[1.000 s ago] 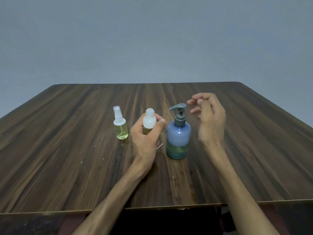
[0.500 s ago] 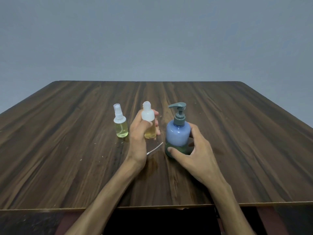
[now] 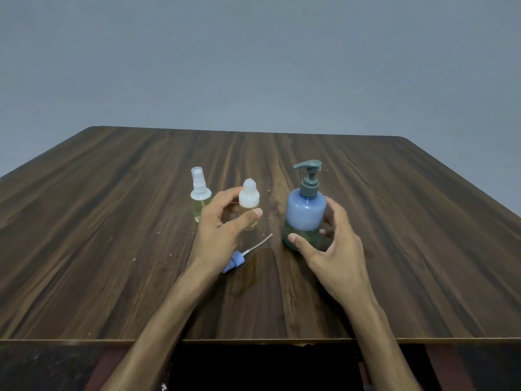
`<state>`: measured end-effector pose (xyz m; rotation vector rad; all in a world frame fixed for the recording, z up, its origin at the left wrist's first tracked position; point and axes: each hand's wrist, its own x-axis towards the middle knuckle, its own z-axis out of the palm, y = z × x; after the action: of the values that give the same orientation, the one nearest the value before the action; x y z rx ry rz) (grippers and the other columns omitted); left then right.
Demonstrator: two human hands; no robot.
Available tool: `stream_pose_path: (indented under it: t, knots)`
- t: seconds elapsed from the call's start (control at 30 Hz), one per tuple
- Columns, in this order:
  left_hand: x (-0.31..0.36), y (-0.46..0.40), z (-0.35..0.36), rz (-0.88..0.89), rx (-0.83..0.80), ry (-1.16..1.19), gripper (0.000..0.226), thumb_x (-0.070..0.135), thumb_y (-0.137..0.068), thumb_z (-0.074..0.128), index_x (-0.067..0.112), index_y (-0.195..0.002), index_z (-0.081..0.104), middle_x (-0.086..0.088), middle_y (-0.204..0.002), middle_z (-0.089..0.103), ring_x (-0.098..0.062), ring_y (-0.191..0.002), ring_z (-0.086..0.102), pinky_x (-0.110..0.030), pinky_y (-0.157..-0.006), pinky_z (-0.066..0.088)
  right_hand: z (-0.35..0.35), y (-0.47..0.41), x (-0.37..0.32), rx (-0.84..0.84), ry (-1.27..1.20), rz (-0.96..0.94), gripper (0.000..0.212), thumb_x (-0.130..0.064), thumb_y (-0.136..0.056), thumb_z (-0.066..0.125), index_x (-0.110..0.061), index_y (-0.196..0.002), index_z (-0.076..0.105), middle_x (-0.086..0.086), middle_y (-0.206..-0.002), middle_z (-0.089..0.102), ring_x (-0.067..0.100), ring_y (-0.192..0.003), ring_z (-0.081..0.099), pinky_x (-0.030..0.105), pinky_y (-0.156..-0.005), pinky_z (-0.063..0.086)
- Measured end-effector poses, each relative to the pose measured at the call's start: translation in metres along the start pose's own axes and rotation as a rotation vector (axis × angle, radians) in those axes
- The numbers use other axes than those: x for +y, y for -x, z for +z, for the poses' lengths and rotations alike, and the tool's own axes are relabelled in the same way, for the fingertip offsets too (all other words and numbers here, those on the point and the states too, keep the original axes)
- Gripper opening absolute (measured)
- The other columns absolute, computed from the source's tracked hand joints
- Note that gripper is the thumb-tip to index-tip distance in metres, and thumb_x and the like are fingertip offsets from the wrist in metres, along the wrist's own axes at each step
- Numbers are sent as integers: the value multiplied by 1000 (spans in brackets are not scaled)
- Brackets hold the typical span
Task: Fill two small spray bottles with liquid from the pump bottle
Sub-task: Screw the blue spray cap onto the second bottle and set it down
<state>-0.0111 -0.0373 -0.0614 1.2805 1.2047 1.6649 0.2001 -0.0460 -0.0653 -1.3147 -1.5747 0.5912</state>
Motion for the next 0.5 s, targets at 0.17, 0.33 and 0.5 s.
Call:
stream_pose_path:
  t: [0.17, 0.33, 0.5]
  knots:
    - [0, -4, -16, -47, 91, 32, 26, 1, -89, 87, 15, -109, 82, 8, -82, 71, -15, -86, 68, -37, -83, 62, -9, 17, -21, 326, 6, -412, 34, -9, -85, 79, -11, -119, 74, -3, -111, 75, 17, -100, 70, 32, -89, 56]
    - [5, -9, -26, -97, 102, 42, 28, 2, -81, 89, 15, -106, 83, 7, -75, 68, -13, -79, 66, -53, -97, 63, 25, 10, -45, -351, 199, -484, 31, -15, -81, 70, -26, -108, 75, -17, -108, 74, 5, -89, 63, 28, -80, 55]
    - [7, -13, -29, -127, 97, 101, 27, 9, -77, 87, 13, -103, 82, 1, -75, 61, -12, -72, 62, -44, -87, 60, 54, -14, -54, -704, 492, -551, 42, -24, -89, 69, -30, -130, 67, -22, -103, 58, 10, -102, 52, 32, -84, 49]
